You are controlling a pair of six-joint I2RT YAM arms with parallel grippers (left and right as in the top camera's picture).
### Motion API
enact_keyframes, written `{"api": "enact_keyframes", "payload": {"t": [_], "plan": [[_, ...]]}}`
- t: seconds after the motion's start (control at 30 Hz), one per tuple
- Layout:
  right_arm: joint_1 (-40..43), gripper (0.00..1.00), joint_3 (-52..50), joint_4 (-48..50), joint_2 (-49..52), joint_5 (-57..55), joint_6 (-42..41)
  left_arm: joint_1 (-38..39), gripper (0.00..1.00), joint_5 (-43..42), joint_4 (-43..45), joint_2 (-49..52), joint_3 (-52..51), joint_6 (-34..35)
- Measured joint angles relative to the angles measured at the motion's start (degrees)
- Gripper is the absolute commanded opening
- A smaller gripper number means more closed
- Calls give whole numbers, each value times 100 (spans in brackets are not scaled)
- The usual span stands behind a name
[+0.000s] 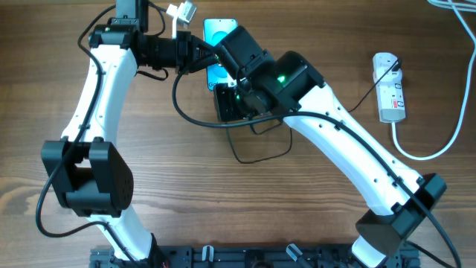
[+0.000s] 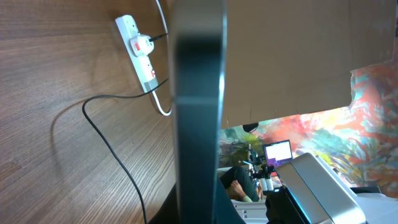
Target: Plug charger to phone and switch on socket
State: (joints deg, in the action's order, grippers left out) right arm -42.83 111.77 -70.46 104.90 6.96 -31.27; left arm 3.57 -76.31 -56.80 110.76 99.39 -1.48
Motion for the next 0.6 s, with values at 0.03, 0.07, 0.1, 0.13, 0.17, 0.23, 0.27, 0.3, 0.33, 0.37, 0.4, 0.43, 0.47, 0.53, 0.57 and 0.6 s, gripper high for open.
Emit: {"api": "enact_keyframes", "payload": {"t": [0.03,0.07,0.1,0.13,0.17,0.23,0.27,0.3,0.33,0.37,0.4,0.43,0.47,0.53,0.57,0.6], "plan": [[-2,4,-4,17,0,-9,2,-4,4,0,0,0,0,0],[-2,4,-15,42,0,-17,4,-11,4,0,2,0,0,0],[-2,4,-28,68,0,-17,4,-20,4,2,2,0,0,0],[-2,4,-35,92,0,-17,4,-26,4,13,4,0,0,-2],[-2,4,-39,101,0,-17,4,-31,4,20,4,0,0,-2],[2,4,-79,177,0,-15,4,-48,4,44,2,0,0,-20],[9,5,-87,203,0,-13,7,-59,4,46,4,0,0,-22],[15,8,-92,229,0,4,7,-66,4,48,2,0,2,-22],[20,10,-92,240,0,9,7,-74,4,52,-4,0,11,-22],[22,12,-96,245,0,11,17,-76,4,63,-11,0,17,-22],[24,13,-96,249,0,9,33,-74,4,68,-24,0,22,-31],[33,15,-96,273,0,9,55,-74,4,90,-44,0,22,-44],[52,18,-96,321,0,4,68,-74,4,131,-68,0,22,-66],[103,25,-96,485,0,-39,72,-68,4,153,-136,0,22,-85],[140,28,-85,535,0,-48,68,-55,4,153,-181,0,20,-74],[177,32,-85,496,0,-57,94,-39,4,162,-149,0,22,-90]]}}
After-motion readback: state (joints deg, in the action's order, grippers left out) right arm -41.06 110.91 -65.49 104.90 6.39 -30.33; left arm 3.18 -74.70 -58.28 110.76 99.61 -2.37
